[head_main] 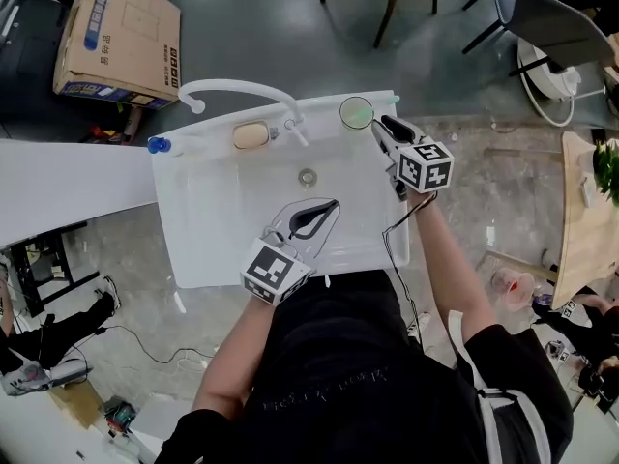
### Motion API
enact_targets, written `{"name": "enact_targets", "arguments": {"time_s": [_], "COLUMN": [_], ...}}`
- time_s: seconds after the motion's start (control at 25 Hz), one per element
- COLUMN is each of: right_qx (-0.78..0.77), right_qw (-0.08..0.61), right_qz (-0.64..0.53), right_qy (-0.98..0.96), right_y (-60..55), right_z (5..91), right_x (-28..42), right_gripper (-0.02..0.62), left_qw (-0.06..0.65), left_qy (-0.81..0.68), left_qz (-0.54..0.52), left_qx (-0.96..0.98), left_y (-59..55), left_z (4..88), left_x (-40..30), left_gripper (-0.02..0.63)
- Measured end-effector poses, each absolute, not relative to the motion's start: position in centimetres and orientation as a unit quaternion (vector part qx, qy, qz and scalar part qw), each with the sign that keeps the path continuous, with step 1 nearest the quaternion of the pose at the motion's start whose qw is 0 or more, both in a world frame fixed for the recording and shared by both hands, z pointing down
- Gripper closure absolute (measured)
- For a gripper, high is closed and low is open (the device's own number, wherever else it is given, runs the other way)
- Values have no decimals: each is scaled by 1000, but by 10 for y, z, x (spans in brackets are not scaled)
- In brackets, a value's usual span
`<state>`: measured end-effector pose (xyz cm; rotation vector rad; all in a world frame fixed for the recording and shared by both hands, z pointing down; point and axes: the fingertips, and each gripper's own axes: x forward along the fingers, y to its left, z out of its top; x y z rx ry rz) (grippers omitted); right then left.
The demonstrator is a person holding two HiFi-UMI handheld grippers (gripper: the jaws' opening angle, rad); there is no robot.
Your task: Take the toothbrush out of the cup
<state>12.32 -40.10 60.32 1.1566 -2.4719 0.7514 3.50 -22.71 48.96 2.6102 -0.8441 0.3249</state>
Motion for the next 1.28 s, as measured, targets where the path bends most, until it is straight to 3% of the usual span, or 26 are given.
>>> {"name": "enact_targets", "arguments": {"time_s": [1.0, 1.28], "right_qx": [395, 401], "right_qw": [158, 157], "right_qz": [256, 261], "right_qy": [-868, -864], "right_y": [-439, -438], "right_z": [611, 611], "right_x": [106, 108], "right_gripper": [504, 543], "left_qw": [197, 196], "left_qy": [-312, -314], "left_qz": [123, 127], "left_qx": [921, 920], "left_y": [-234, -234], "left_z": [499, 502], "left_x": [31, 30], "left_gripper": [600, 600]}}
